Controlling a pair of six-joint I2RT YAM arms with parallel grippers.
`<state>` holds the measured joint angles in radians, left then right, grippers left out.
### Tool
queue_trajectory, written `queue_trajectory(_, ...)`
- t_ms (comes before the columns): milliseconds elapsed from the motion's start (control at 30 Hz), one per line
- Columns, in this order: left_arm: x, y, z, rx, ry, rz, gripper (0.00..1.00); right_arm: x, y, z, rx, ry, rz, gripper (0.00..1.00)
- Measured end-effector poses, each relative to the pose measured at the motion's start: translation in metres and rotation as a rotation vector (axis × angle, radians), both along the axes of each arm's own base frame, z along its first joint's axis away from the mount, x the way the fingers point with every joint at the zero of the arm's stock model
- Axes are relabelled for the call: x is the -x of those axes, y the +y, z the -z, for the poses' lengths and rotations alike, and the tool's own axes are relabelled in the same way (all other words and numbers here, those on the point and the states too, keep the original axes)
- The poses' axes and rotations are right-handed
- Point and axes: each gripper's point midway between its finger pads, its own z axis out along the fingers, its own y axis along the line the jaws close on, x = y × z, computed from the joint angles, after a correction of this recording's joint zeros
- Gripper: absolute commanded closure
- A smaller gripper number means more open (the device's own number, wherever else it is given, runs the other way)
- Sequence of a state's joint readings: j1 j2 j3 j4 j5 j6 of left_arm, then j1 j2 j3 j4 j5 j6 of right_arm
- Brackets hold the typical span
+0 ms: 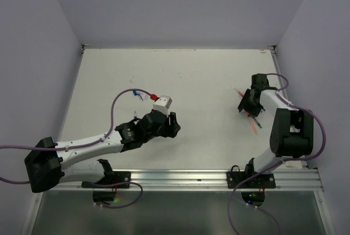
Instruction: Open the pen caps
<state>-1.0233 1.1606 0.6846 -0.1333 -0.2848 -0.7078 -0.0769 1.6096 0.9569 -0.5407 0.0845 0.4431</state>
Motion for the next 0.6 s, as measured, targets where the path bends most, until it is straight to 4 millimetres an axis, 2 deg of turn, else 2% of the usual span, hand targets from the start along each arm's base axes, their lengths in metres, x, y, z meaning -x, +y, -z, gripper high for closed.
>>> queue_trajectory(167,0.003,-0.005,0.005,0.006,-0.006,0.041,0.40,-0.003,-0.003,-0.005,0.030,-0.021,-0.034,0.49)
queue_trajectory(433,0.002,-0.012,0.000,0.034,-0.033,0.068,0.40,0.008,-0.015,0.002,0.090,0.011,-0.061,0.49)
queue_trajectory(600,0.004,-0.010,0.009,0.027,-0.024,0.073,0.39,0.006,-0.023,0.005,0.099,0.009,-0.057,0.50)
